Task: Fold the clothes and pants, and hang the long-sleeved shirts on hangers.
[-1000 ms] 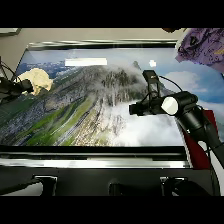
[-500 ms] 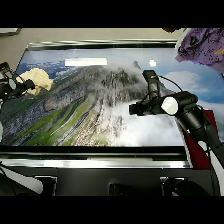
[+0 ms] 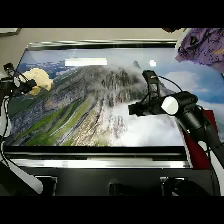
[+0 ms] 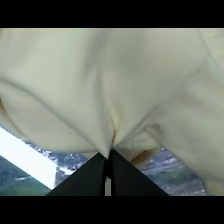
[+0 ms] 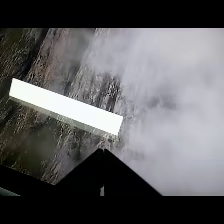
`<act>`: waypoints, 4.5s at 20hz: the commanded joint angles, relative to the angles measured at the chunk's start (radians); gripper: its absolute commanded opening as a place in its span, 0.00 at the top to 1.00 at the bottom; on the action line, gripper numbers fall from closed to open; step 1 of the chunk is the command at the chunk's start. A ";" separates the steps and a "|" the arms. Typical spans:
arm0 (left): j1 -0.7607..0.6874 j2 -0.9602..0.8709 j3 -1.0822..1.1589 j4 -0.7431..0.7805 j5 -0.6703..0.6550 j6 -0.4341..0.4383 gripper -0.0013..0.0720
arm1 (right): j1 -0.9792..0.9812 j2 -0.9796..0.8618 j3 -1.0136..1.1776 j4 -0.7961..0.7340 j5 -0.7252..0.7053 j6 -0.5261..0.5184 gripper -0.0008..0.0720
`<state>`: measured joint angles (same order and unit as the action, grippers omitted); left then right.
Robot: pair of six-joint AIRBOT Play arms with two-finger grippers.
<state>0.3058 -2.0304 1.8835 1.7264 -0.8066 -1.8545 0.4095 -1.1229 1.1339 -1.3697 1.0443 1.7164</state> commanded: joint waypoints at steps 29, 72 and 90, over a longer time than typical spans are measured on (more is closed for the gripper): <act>-0.774 0.465 -0.156 -0.428 -0.579 -0.009 0.02 | -0.052 0.391 -0.030 -0.584 0.396 0.268 0.37; -0.319 0.363 -0.537 -0.880 -0.275 0.325 0.02 | -0.592 -0.164 -0.521 0.605 0.113 -0.447 0.95; -0.453 0.188 -0.507 -1.072 -0.248 0.419 0.96 | -0.592 -0.014 -0.514 0.607 0.125 -0.392 0.96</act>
<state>-0.1444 -1.8400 1.3575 0.6975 -1.0290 -1.4567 -0.1833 -1.1763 0.6140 -0.7624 1.1767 1.3102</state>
